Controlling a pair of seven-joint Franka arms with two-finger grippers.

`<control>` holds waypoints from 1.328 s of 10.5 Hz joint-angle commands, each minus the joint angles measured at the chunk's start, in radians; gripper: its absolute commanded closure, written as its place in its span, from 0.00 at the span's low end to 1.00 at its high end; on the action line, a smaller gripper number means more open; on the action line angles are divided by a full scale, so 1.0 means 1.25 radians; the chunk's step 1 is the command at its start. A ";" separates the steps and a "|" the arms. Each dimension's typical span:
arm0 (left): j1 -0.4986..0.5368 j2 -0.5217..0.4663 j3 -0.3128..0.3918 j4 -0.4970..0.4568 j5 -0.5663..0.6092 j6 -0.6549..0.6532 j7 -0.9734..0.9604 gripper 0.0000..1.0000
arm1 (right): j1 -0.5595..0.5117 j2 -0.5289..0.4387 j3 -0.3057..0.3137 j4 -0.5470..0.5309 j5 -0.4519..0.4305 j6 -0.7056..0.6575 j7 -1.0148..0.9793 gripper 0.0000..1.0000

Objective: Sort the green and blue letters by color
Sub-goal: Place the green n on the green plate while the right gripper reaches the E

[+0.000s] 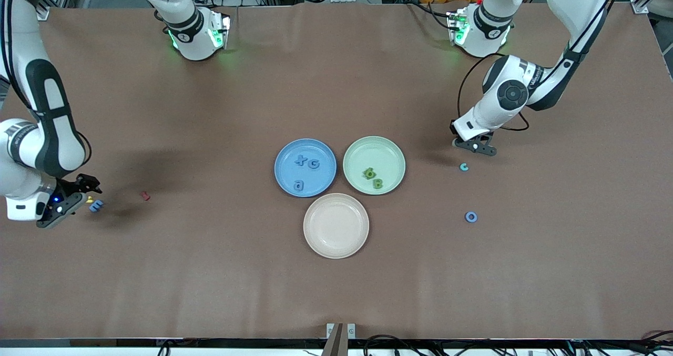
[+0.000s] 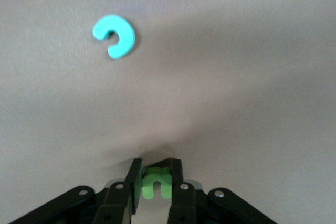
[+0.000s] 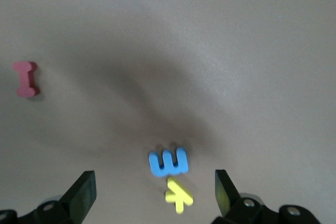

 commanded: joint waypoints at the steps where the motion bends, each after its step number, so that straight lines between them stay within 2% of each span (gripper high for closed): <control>1: 0.000 -0.018 -0.079 0.115 -0.040 -0.071 -0.054 1.00 | -0.009 0.051 0.011 0.030 0.028 0.025 -0.035 0.00; 3: -0.060 0.049 -0.105 0.300 -0.042 -0.212 -0.193 1.00 | -0.017 0.068 0.011 0.029 0.079 0.056 -0.102 0.00; 6: -0.150 0.195 -0.104 0.518 -0.042 -0.233 -0.307 1.00 | -0.025 0.075 0.011 0.024 0.082 0.074 -0.122 0.00; 9: -0.260 0.291 -0.084 0.641 -0.031 -0.232 -0.400 1.00 | -0.040 0.080 0.009 0.010 0.082 0.106 -0.156 0.00; 10: -0.321 0.296 -0.043 0.660 -0.031 -0.233 -0.423 1.00 | -0.042 0.080 0.011 0.002 0.082 0.123 -0.159 0.00; 11: -0.387 0.293 0.010 0.665 -0.031 -0.232 -0.443 0.96 | -0.042 0.081 0.011 -0.001 0.082 0.125 -0.159 0.00; 12: -0.425 0.287 0.049 0.665 -0.029 -0.233 -0.456 0.12 | -0.044 0.081 0.011 -0.002 0.082 0.126 -0.159 0.00; 13: -0.427 0.281 0.056 0.663 -0.028 -0.234 -0.456 0.00 | -0.046 0.081 0.011 -0.002 0.082 0.129 -0.160 0.00; 14: -0.427 0.276 0.057 0.661 -0.027 -0.239 -0.456 0.00 | -0.047 0.081 0.011 -0.014 0.083 0.140 -0.159 0.00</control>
